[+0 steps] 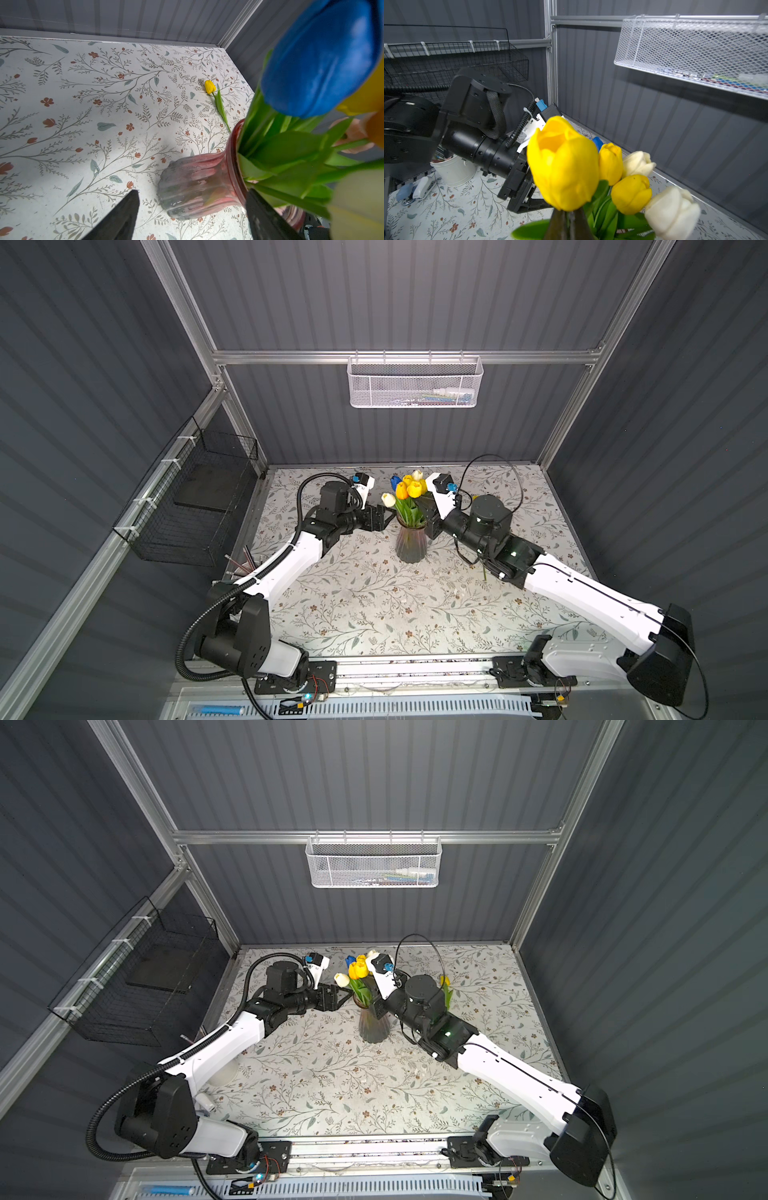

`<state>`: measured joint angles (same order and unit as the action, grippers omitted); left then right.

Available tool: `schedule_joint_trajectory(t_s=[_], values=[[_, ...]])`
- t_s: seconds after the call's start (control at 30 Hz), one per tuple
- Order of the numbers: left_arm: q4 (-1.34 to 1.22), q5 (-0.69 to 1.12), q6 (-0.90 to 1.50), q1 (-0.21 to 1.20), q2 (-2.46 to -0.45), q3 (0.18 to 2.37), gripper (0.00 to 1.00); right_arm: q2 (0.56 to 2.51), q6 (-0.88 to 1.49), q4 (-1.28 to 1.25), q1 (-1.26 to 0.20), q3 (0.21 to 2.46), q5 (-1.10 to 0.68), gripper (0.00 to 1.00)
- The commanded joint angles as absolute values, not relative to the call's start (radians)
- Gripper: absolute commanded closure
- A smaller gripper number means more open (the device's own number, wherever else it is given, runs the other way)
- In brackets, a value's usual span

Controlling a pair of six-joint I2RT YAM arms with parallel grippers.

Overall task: Pick out yellow flowers from the vase
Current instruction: Pick up the flower from the vase.

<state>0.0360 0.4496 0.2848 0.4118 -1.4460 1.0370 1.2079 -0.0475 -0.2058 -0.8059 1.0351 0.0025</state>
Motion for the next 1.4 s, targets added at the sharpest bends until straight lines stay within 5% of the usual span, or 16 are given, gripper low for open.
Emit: schedule_joint_trajectory(t_s=[0.0,0.87,1.37], values=[[0.033,0.447,0.284,0.414,-1.458,1.039,0.18,1.173,-0.042,-0.179,-0.808,1.056,-0.03,1.0],[0.03,0.416,0.284,0.414,-1.456,1.034,0.18,0.943,0.011,-0.054,-0.807,1.208,-0.1,1.0],[0.037,0.386,0.271,0.415,-1.445,1.037,0.18,0.889,0.11,0.346,-0.805,1.387,-0.124,1.0]])
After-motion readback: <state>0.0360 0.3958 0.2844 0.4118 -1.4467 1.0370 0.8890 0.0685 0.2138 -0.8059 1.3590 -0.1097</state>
